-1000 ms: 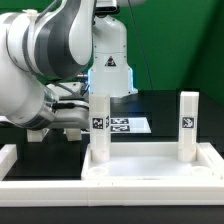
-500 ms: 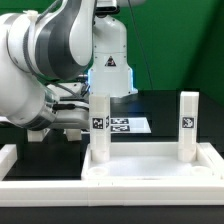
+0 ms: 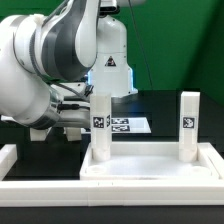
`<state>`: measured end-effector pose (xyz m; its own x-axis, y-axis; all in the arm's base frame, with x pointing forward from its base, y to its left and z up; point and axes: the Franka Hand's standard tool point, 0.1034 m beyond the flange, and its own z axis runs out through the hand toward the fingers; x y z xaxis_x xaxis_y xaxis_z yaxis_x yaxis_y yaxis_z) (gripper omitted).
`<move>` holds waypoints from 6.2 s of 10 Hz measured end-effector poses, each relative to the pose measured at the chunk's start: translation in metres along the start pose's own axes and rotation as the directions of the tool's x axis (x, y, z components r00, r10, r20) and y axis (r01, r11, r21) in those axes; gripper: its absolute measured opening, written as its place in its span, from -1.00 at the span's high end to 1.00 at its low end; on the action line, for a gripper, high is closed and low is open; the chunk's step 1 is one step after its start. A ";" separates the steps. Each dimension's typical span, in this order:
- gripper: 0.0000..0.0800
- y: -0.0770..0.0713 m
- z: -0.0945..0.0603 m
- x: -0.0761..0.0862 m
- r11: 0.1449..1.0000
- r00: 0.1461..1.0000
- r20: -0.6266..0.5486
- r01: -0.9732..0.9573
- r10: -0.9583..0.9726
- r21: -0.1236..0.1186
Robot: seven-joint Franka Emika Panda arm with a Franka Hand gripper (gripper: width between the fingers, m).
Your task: Assemble desk
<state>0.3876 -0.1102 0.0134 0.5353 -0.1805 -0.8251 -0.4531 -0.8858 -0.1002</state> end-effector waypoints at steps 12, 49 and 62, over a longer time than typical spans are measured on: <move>0.28 0.000 0.000 0.000 1.000 1.000 0.000 0.000 0.000 0.000; 0.27 -0.266 -0.187 -0.060 0.918 -0.049 -0.930 0.150 -0.365 -0.368; 0.27 -0.309 -0.143 -0.011 0.922 -0.004 -0.930 0.133 -0.367 -0.364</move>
Offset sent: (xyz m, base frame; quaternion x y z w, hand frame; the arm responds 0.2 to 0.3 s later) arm 0.0000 0.0000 0.0000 0.0000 0.0000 0.0000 1.0000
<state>0.6238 0.1041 0.1328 0.8273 -0.0721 0.5571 -0.0869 -0.9962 0.0001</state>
